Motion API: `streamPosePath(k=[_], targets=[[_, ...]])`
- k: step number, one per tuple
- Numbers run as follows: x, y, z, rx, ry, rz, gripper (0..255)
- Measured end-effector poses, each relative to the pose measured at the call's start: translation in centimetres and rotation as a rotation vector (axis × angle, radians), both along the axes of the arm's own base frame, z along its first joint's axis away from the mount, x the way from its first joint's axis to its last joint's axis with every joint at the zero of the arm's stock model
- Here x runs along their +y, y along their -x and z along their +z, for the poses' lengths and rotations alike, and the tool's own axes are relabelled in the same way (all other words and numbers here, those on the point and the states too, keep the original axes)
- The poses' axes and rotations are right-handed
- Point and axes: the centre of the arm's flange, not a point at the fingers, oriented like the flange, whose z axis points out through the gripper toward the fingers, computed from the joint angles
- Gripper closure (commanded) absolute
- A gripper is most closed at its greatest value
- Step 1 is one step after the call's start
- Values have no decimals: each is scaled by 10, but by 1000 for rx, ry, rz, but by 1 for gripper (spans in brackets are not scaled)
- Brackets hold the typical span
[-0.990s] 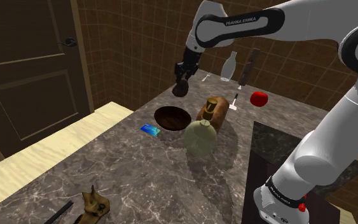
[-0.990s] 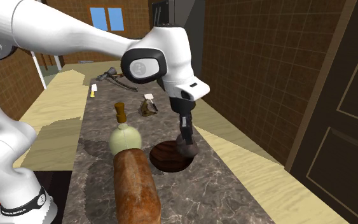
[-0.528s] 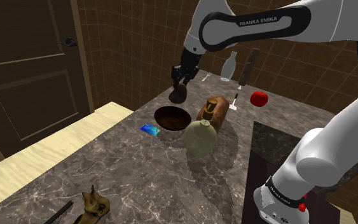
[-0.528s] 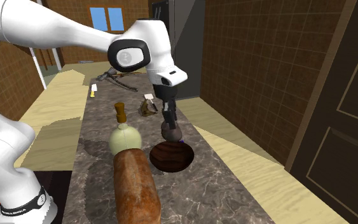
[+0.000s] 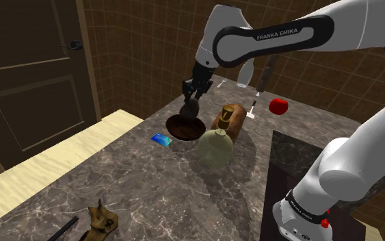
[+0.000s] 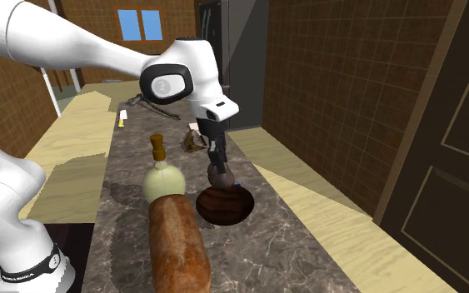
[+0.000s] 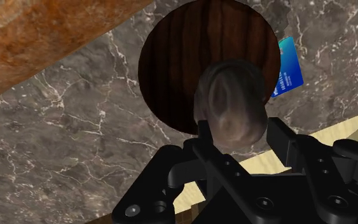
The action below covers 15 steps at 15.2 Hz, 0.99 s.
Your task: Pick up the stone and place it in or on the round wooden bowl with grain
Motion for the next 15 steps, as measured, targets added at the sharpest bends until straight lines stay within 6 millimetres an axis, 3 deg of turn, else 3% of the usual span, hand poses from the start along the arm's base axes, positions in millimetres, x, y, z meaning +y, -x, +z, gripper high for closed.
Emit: streamPosePath(k=[11, 15], targets=[[-2, 0, -59, 0, 0, 0, 255], [-1, 0, -64, 0, 0, 0, 255]])
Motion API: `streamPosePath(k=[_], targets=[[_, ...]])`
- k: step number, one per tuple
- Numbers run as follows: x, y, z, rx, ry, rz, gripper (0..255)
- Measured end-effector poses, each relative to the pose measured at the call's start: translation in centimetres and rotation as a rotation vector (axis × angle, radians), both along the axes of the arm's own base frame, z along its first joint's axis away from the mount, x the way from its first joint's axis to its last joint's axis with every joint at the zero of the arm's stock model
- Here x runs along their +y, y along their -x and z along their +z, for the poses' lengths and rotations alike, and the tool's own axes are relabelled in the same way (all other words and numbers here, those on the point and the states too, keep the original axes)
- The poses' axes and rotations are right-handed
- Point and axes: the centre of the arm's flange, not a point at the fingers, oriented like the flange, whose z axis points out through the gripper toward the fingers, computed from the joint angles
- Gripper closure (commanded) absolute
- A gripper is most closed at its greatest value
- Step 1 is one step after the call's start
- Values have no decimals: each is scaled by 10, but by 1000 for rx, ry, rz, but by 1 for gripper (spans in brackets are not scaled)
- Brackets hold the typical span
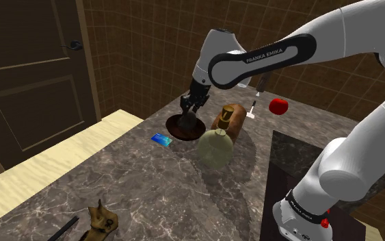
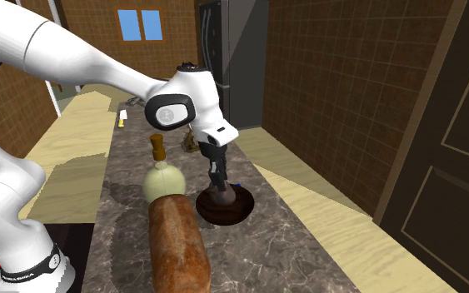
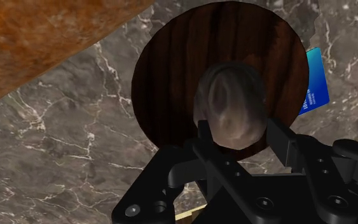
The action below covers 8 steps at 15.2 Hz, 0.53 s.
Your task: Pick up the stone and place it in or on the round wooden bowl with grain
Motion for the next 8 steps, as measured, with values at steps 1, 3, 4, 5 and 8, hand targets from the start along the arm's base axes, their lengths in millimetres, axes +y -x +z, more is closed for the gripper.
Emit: streamPosePath(k=[1, 3, 4, 5, 8], targets=[[0, 0, 0, 0, 0, 0, 255], [0, 0, 0, 0, 0, 0, 0], [0, 0, 0, 0, 0, 0, 0], [0, 0, 0, 0, 0, 0, 0], [0, 0, 0, -1, 0, 0, 0]])
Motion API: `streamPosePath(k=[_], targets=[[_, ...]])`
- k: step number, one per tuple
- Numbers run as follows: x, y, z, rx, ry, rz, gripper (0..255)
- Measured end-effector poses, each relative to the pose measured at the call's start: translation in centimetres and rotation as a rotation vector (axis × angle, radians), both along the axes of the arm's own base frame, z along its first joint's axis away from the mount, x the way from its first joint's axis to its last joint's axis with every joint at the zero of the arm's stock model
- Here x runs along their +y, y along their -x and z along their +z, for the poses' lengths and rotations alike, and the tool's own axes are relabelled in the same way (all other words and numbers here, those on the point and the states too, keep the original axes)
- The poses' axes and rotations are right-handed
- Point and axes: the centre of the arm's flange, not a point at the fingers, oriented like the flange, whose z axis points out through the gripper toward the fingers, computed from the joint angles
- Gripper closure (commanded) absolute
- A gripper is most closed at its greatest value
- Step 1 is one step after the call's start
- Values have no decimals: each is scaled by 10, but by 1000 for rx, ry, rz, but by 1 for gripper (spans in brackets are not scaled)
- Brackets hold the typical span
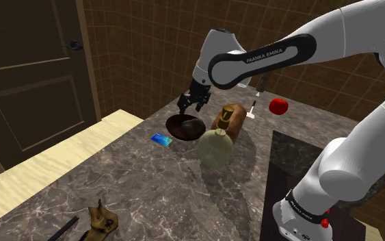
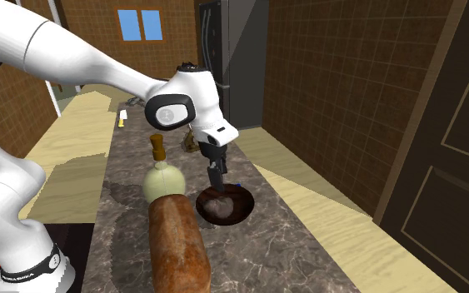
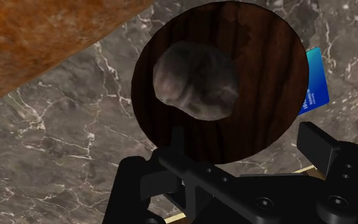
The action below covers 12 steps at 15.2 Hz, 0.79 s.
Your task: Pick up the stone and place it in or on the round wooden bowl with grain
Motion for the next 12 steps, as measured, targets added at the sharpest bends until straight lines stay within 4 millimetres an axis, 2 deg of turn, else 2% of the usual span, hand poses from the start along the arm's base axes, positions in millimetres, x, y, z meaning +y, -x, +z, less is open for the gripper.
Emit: streamPosePath(k=[2, 5, 6, 12], targets=[[0, 1, 5, 0, 0, 0, 0], [-4, 8, 39, -2, -1, 0, 0], [-3, 8, 44, -2, 0, 0, 0], [-2, 9, 49, 0, 0, 0, 0]])
